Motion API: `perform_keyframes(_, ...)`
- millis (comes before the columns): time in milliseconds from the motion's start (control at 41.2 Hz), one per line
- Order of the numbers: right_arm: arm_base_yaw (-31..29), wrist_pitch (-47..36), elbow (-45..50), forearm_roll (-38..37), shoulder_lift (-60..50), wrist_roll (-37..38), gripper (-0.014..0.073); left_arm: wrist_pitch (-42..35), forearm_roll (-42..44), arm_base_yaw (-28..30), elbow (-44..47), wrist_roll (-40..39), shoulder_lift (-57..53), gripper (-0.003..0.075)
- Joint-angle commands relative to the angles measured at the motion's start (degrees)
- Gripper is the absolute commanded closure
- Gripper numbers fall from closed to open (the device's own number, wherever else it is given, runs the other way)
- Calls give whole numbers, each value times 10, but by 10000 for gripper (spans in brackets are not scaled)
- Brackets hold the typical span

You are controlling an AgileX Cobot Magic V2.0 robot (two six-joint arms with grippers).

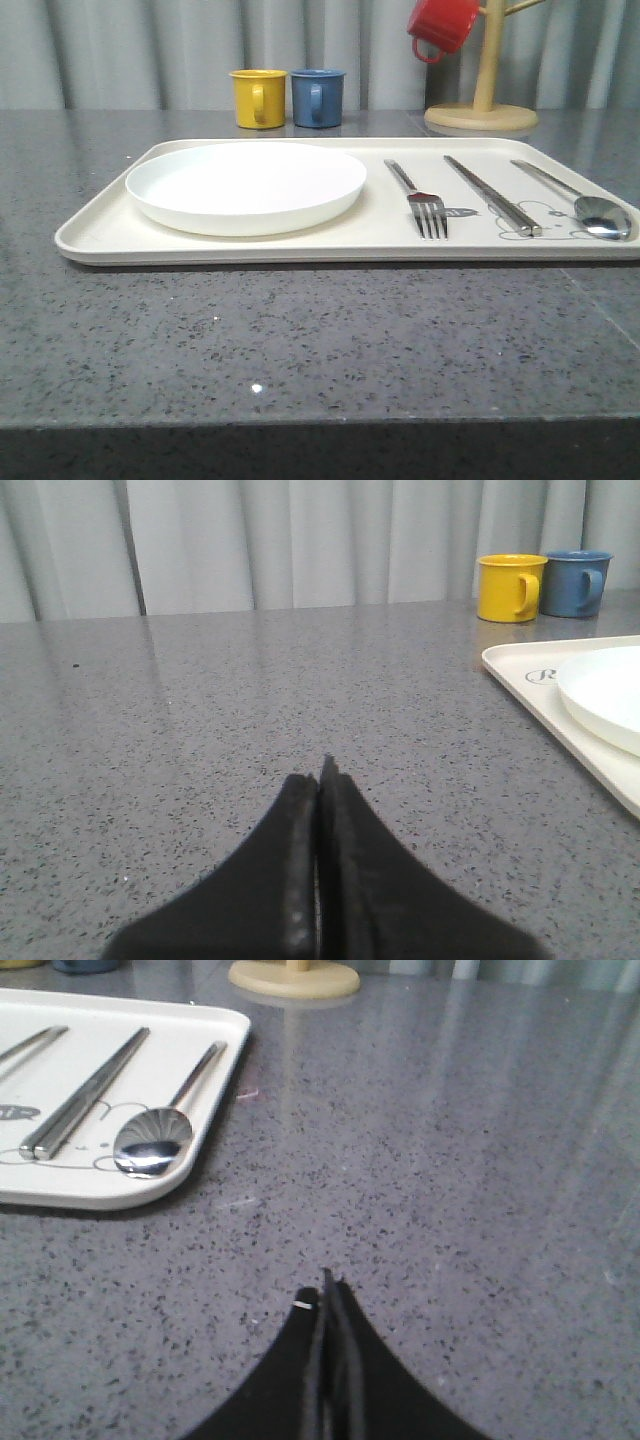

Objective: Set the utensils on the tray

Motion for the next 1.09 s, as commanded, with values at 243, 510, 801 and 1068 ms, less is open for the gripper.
perform_keyframes(243, -7, -78, 7, 0, -9, -7, 706, -49, -5, 1, 2, -7, -12, 739)
perform_keyframes(510, -7, -78, 7, 0, -9, -7, 706, -49, -5, 1, 2, -7, -12, 739)
perform_keyframes(801, -7, -78, 7, 0, -9, -7, 706, -49, -5, 1, 2, -7, -12, 739)
perform_keyframes(1068, -7, -78, 7, 0, -9, -7, 706, -49, -5, 1, 2, -7, -12, 739)
